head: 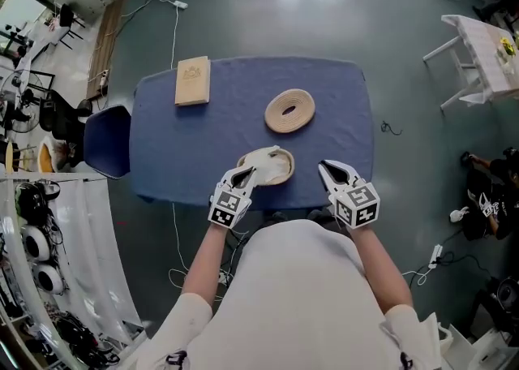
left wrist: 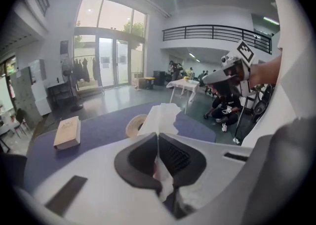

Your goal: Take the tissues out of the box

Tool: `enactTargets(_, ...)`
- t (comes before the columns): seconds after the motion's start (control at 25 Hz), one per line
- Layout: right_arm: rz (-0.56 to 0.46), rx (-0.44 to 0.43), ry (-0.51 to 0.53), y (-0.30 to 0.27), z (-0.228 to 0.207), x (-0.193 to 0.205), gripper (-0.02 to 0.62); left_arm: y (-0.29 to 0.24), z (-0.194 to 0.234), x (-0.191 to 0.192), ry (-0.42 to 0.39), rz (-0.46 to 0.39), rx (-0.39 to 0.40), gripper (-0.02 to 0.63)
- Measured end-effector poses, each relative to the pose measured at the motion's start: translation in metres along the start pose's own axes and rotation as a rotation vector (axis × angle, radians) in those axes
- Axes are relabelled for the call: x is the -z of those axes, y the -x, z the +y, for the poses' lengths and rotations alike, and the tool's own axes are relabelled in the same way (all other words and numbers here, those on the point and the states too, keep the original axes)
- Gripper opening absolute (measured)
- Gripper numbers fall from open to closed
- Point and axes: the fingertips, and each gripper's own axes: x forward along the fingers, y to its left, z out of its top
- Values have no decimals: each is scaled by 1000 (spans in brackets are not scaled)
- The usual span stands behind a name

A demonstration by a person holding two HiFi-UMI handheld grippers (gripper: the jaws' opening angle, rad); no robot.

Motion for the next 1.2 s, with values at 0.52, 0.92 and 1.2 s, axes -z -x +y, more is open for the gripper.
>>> enactTargets(0.52,-100,-126,109,7,20,-72,43,93,6,-87,158,-244,-175,15)
enactTargets(0.92,-199,-204,166,12,47,-130,43,169,18,-140,201,-436,-306,15)
enactTargets(1.2,-246,-213,222,21,54,-154,43,200,22,-161,203,-520,-371,15)
